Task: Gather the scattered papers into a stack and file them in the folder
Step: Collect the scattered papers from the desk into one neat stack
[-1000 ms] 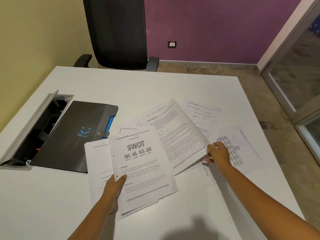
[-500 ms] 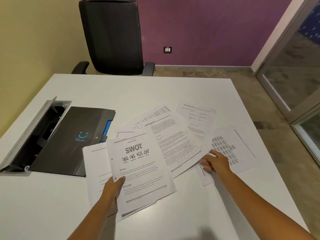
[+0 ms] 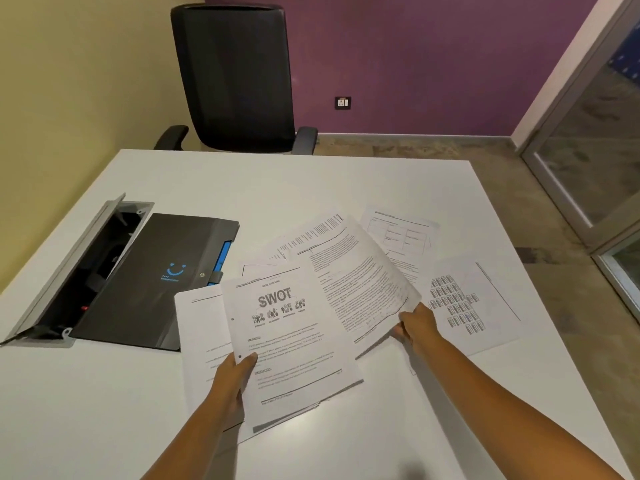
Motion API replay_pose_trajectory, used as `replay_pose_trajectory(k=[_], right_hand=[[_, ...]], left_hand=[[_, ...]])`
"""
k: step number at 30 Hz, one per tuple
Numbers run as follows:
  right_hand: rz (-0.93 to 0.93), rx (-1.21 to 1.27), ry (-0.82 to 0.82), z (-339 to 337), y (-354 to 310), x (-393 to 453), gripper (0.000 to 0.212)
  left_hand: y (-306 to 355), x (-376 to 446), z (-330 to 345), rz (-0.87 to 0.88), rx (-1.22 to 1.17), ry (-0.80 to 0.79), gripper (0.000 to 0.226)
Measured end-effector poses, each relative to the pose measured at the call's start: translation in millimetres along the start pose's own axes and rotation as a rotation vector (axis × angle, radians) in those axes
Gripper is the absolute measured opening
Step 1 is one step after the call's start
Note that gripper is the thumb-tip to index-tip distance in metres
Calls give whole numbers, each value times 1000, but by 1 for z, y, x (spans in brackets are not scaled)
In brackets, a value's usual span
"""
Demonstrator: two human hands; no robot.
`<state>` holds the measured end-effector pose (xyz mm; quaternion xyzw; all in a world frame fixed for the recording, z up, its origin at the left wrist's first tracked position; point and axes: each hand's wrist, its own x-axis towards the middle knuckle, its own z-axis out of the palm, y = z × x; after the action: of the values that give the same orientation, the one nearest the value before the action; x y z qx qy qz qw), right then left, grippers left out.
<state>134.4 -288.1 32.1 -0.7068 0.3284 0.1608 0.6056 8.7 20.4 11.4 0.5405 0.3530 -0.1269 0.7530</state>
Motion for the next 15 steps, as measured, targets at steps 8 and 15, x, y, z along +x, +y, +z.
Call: replay_pose_trajectory(k=[8,15], right_hand=[[-73,327,62,-41,-21,-22,41],[30,330,-101,-27,25,-56,38]], left_hand=[[-1,1,3,-36,-63,-41,36],[0,-4,13,-5,-42,-62,35]])
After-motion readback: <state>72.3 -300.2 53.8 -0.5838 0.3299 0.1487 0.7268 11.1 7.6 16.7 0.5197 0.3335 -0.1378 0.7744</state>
